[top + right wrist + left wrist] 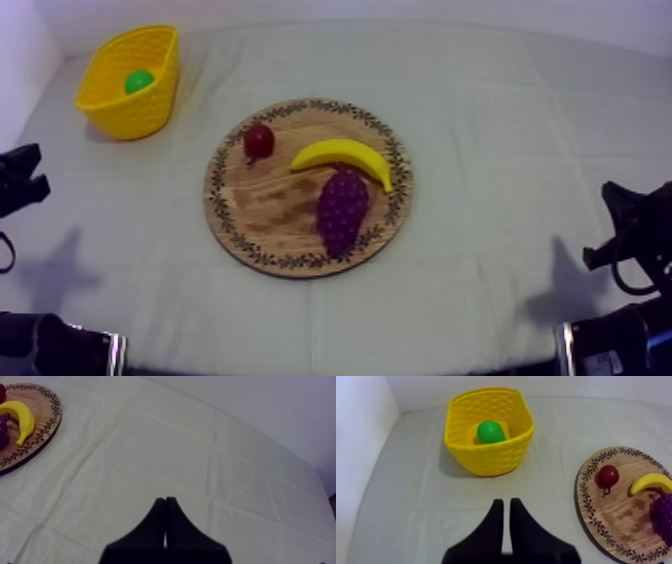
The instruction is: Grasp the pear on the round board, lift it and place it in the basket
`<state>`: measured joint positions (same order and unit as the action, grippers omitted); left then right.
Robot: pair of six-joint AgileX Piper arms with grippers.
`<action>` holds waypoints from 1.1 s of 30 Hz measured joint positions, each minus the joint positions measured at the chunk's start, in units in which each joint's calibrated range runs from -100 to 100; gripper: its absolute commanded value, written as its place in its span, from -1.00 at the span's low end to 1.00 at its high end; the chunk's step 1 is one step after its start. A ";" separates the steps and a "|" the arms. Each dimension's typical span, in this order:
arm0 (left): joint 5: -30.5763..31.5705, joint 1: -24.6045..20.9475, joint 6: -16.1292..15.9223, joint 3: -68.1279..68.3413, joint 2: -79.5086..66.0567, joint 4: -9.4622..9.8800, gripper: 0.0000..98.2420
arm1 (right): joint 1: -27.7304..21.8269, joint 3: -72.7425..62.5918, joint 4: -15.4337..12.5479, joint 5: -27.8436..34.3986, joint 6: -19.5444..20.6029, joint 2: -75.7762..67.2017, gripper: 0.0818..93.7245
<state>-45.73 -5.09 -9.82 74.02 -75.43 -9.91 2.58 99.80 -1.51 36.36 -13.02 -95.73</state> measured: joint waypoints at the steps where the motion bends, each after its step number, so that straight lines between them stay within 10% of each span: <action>1: 1.48 0.00 -0.10 1.53 -1.15 -0.08 -0.99 | 0.00 0.00 0.00 0.00 0.00 0.00 -0.99; 9: 9.04 -0.67 1.54 12.90 -9.94 0.21 -1.00 | 0.00 0.00 0.00 0.00 0.00 0.00 -0.99; 22: 5.57 -1.42 15.34 23.03 -22.90 9.18 -1.00 | 0.00 0.00 0.00 0.00 0.00 0.00 -0.99; 33: 9.31 -1.31 19.60 24.73 -24.37 11.45 -1.00 | 0.00 0.00 0.00 0.00 0.00 0.00 -0.99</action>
<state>-36.42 -6.40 9.78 98.75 -99.80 1.54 2.58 99.80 -1.51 36.36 -13.02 -95.73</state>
